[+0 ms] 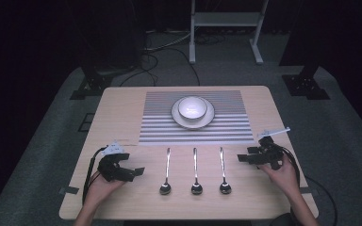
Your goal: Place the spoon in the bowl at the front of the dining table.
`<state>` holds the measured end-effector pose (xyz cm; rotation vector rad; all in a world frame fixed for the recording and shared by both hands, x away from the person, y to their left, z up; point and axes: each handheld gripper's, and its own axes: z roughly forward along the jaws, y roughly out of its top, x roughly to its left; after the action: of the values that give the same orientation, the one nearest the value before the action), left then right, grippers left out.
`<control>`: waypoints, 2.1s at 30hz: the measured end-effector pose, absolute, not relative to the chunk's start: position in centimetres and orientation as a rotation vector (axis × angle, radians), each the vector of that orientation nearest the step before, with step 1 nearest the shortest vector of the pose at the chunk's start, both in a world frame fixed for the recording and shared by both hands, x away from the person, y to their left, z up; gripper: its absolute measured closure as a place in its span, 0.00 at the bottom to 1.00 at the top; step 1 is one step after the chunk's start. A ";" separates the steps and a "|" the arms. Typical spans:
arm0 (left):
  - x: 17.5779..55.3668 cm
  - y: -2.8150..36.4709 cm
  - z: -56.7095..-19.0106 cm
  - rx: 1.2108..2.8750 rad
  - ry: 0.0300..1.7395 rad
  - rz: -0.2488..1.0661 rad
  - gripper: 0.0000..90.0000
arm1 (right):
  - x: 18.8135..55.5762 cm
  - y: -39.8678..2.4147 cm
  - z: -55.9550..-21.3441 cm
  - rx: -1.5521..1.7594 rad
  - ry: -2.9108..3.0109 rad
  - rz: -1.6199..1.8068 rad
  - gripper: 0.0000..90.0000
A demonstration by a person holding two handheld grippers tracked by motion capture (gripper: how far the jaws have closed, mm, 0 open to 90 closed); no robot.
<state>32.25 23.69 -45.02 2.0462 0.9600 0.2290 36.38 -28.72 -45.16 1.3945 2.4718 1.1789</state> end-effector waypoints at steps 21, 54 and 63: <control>31.7 20.4 -44.5 2.097 0.857 0.172 0.06 | 36.2 -28.4 -45.0 1.375 2.477 1.166 0.33; 29.6 16.1 -45.0 2.286 0.512 -0.058 0.79 | 36.0 -27.8 -44.4 1.342 2.477 1.180 0.34; 29.3 15.1 -46.1 2.370 0.492 -0.067 0.80 | 36.0 -26.8 -43.9 1.297 2.502 1.178 0.34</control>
<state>29.33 15.10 -46.05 2.3702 0.4923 -0.0669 36.03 -26.76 -43.85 1.2967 2.5015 1.1780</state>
